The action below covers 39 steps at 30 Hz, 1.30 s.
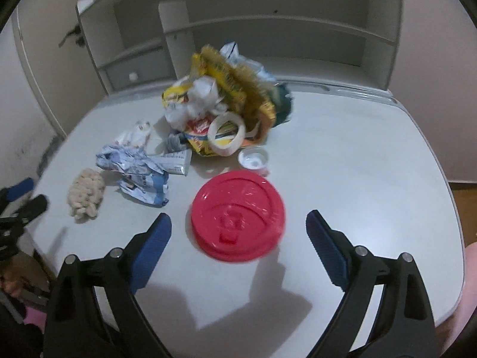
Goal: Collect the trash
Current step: 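Return both tools to the desk toward the snacks and red lid, then grasp the white snack cluster with left tool while right tool grasps the red lid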
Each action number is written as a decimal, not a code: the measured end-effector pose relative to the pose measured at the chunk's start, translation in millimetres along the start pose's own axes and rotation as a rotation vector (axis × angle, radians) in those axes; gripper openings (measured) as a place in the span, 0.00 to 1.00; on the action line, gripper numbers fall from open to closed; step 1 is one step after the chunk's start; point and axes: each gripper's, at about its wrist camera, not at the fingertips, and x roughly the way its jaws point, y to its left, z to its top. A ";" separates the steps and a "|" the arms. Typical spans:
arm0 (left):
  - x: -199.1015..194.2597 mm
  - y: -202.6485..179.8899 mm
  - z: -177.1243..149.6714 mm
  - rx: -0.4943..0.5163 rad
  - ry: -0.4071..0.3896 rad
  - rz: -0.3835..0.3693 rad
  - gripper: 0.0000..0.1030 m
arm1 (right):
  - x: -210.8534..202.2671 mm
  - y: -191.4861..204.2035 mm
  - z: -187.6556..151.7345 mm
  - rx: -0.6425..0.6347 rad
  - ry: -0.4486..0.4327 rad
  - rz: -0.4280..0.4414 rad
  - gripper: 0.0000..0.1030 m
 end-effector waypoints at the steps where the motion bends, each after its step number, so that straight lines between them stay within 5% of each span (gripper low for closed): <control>1: 0.6 3.2 -2.9 -0.005 0.006 0.002 0.90 | 7.5 4.0 1.2 -0.004 0.014 -0.004 0.86; 10: 23.1 20.6 -10.3 -0.026 0.061 -0.027 0.90 | 43.3 12.7 0.8 -0.032 0.072 -0.086 0.86; 12: 27.8 20.6 -9.5 -0.030 0.072 -0.040 0.90 | 43.8 14.7 1.3 -0.034 0.063 -0.085 0.78; 27: 60.7 -16.8 12.9 0.031 0.118 -0.103 0.90 | 13.3 17.1 6.0 -0.024 0.016 -0.056 0.77; 35: 83.2 -33.9 14.6 0.063 0.160 -0.064 0.89 | 2.9 13.5 -3.1 -0.014 0.020 -0.043 0.77; 39: 79.1 -36.5 15.6 0.084 0.142 -0.029 0.44 | -1.3 5.4 -9.2 0.001 0.027 -0.048 0.77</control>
